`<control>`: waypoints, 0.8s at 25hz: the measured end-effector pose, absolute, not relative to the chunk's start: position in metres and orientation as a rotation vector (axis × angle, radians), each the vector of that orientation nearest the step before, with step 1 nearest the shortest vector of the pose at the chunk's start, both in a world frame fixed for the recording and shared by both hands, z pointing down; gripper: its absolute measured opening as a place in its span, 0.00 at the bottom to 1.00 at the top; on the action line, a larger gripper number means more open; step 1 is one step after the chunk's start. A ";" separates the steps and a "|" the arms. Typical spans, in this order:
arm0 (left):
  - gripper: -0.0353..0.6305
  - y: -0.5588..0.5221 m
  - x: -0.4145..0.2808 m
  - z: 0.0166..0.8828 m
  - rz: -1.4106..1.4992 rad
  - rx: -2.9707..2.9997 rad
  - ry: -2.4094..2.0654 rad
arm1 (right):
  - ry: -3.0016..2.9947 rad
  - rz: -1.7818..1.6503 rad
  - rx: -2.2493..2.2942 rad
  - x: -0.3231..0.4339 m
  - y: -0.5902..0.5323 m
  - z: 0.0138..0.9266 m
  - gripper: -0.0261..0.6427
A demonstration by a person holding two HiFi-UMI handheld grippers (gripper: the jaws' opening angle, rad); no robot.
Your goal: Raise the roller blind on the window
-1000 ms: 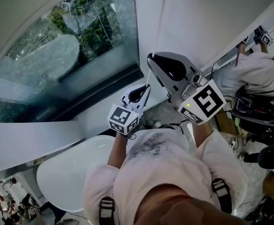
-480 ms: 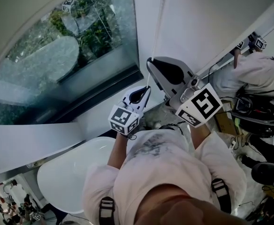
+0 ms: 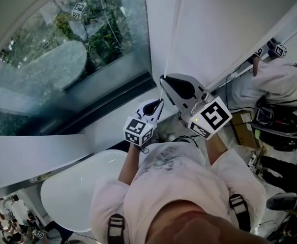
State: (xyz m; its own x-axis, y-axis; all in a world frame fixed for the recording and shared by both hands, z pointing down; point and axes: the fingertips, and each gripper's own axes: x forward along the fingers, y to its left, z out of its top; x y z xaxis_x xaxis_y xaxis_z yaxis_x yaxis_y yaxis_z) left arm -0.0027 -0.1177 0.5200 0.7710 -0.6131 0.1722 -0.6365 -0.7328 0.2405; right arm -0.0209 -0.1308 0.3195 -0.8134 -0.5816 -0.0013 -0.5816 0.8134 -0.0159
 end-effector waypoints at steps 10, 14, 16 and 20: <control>0.07 -0.113 0.005 0.562 0.160 2.640 -0.949 | 3.027 -0.082 -0.977 -0.015 -0.128 0.361 0.13; 0.07 -0.112 0.005 0.579 0.211 2.623 -0.942 | 3.045 -0.095 -1.002 -0.014 -0.127 0.377 0.13; 0.07 -0.110 0.004 0.589 0.229 2.607 -0.940 | 3.059 -0.120 -1.007 -0.014 -0.125 0.388 0.13; 0.07 -0.108 0.003 0.602 0.221 2.601 -0.944 | 3.068 -0.144 -1.010 -0.015 -0.121 0.400 0.13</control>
State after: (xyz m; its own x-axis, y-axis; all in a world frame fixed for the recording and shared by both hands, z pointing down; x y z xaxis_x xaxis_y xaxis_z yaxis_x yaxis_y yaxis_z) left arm 0.0028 -0.1082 0.6017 0.7641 -0.5879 0.2657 -0.6447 -0.7103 0.2825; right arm -0.0150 -0.1213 0.3997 -0.8010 -0.5876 0.1147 -0.5958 0.8012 -0.0554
